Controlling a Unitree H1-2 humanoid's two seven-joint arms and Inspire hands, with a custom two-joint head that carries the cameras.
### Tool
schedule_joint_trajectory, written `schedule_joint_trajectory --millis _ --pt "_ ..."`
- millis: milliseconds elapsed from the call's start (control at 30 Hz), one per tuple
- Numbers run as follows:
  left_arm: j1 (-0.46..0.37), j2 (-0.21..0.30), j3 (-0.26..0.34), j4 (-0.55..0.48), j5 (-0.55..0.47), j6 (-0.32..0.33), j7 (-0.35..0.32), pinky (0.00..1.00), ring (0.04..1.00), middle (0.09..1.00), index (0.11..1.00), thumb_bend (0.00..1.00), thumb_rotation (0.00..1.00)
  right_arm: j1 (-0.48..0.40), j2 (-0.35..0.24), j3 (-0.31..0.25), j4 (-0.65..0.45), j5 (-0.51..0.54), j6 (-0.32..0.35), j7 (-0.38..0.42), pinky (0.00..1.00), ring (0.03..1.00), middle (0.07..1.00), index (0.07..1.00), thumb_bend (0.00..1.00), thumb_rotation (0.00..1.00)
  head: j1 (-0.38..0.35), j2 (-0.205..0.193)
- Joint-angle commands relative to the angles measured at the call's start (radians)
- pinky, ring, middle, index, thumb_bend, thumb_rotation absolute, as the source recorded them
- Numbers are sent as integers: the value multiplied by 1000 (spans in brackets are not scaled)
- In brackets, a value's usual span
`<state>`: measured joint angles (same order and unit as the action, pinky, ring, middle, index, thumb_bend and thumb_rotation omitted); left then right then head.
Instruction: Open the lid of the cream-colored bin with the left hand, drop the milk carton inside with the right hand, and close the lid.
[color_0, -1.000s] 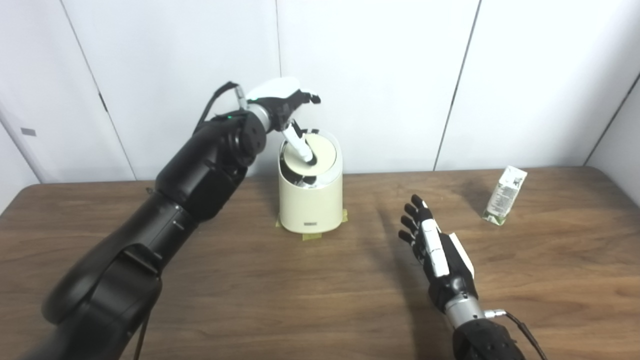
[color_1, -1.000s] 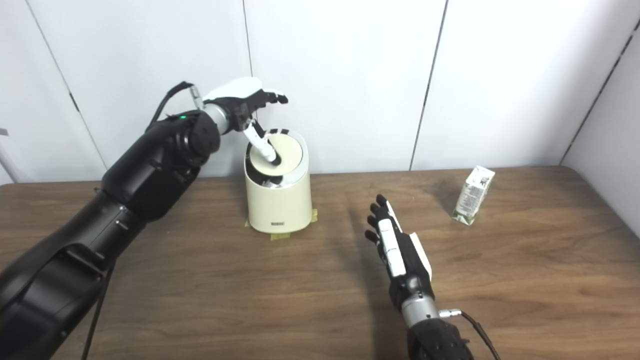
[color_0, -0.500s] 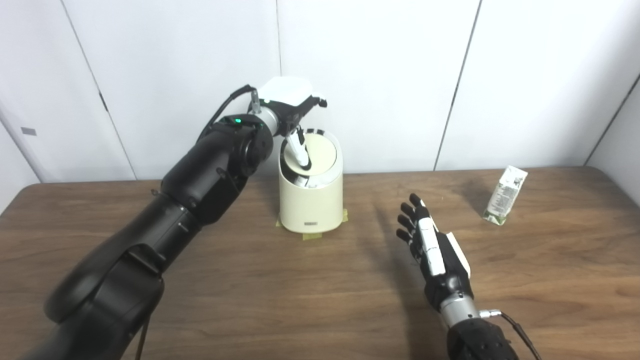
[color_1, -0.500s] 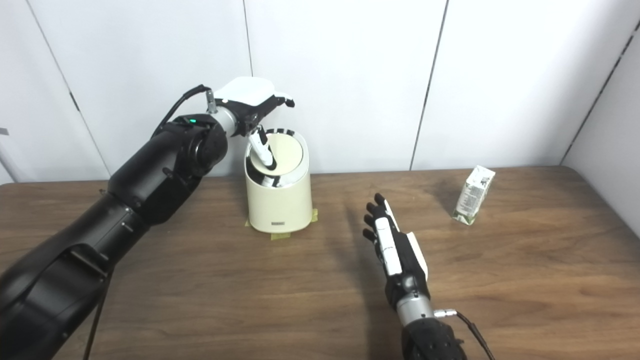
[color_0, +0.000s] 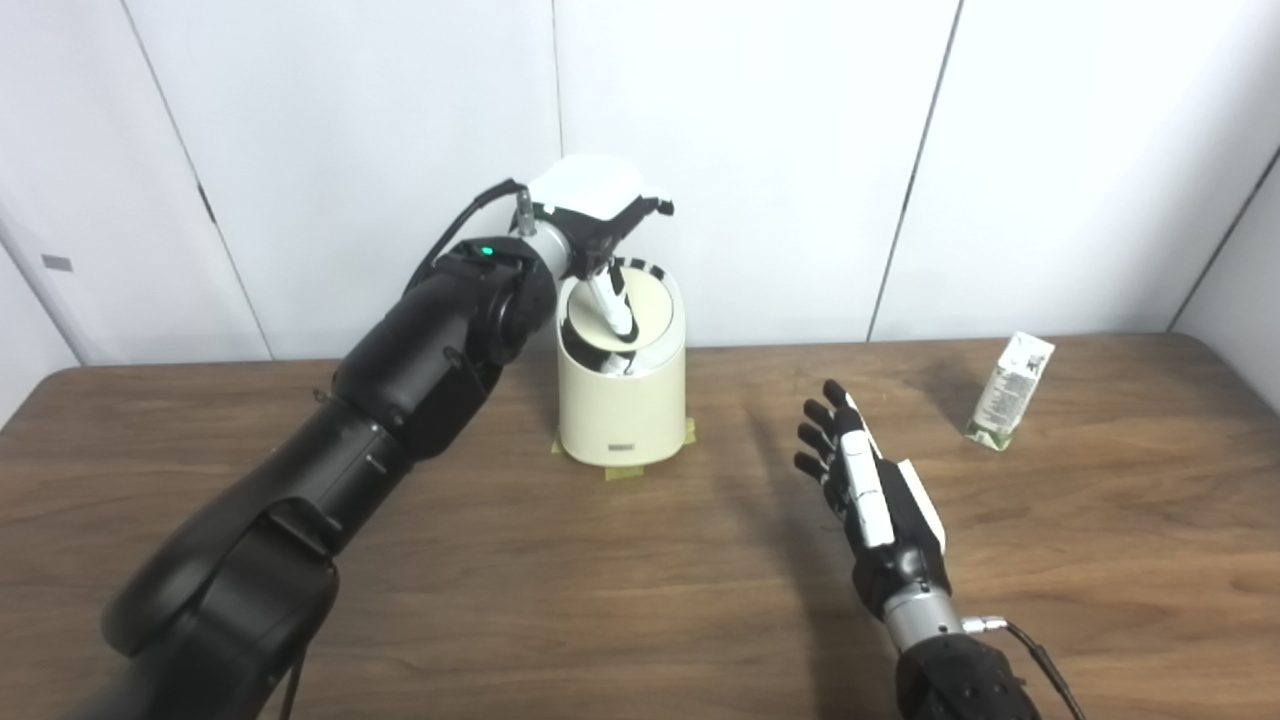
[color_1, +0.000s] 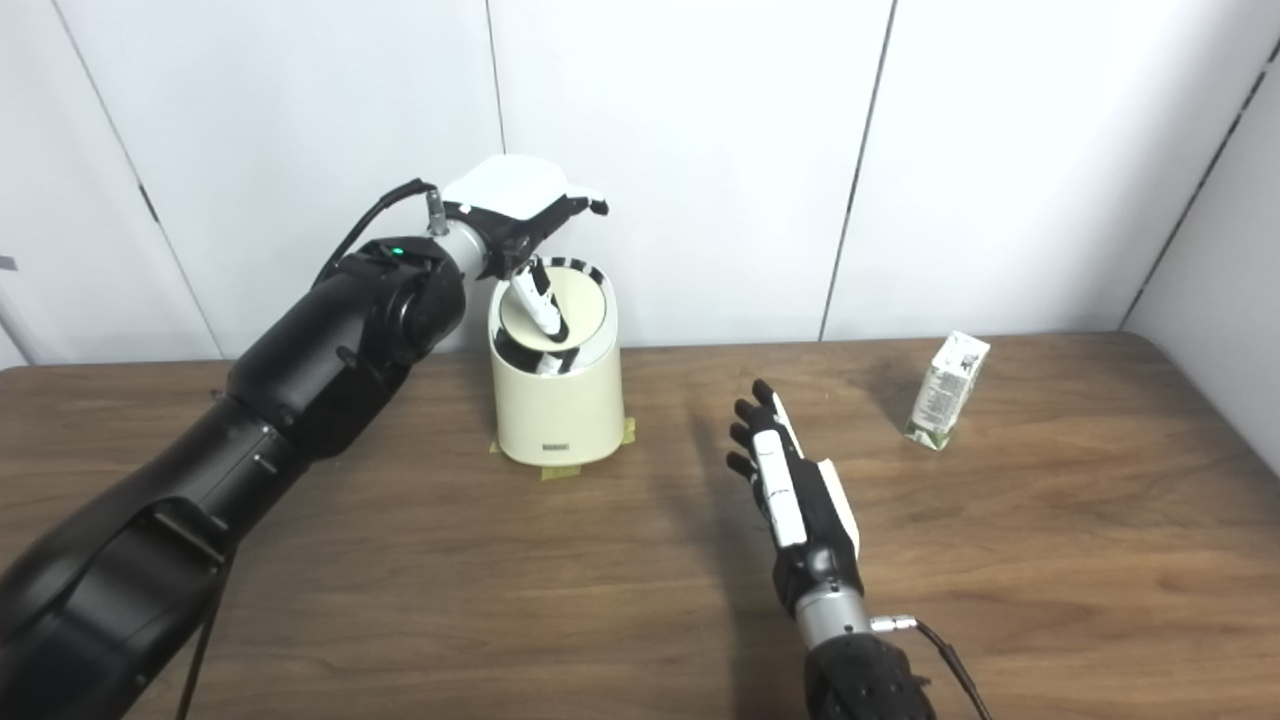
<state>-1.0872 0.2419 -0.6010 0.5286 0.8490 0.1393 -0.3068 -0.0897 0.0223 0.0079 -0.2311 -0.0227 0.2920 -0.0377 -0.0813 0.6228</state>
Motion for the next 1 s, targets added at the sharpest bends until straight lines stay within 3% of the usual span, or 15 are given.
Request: schedule_joint_trajectory --millis 0,333,633,867,967 --pt "-31 -2 -4 -11 38 -9 39 841 907 891 885 954 113 -41 4 2 -39 -1 -13 2 871 930 946 971 589 1000 -1 2" --pt "-6 1 -47 -6 108 -37 46 944 929 895 898 961 87 -43 2 2 -45 -6 -8 2 858 926 941 971 596 1000 -1 1" --pt "25 -2 -68 -2 132 -65 42 930 929 902 903 975 95 -41 8 1 -50 -7 -5 -3 856 925 940 968 586 1000 -3 3" --pt "11 7 -7 -26 69 -56 3 911 920 898 898 962 86 -41 12 5 -53 -8 -7 -1 866 933 945 975 588 1000 -10 3" --pt "-3 7 70 -54 -5 -18 -47 887 932 915 907 940 88 -41 13 7 -57 -14 0 -3 865 933 945 974 591 1000 -11 2"
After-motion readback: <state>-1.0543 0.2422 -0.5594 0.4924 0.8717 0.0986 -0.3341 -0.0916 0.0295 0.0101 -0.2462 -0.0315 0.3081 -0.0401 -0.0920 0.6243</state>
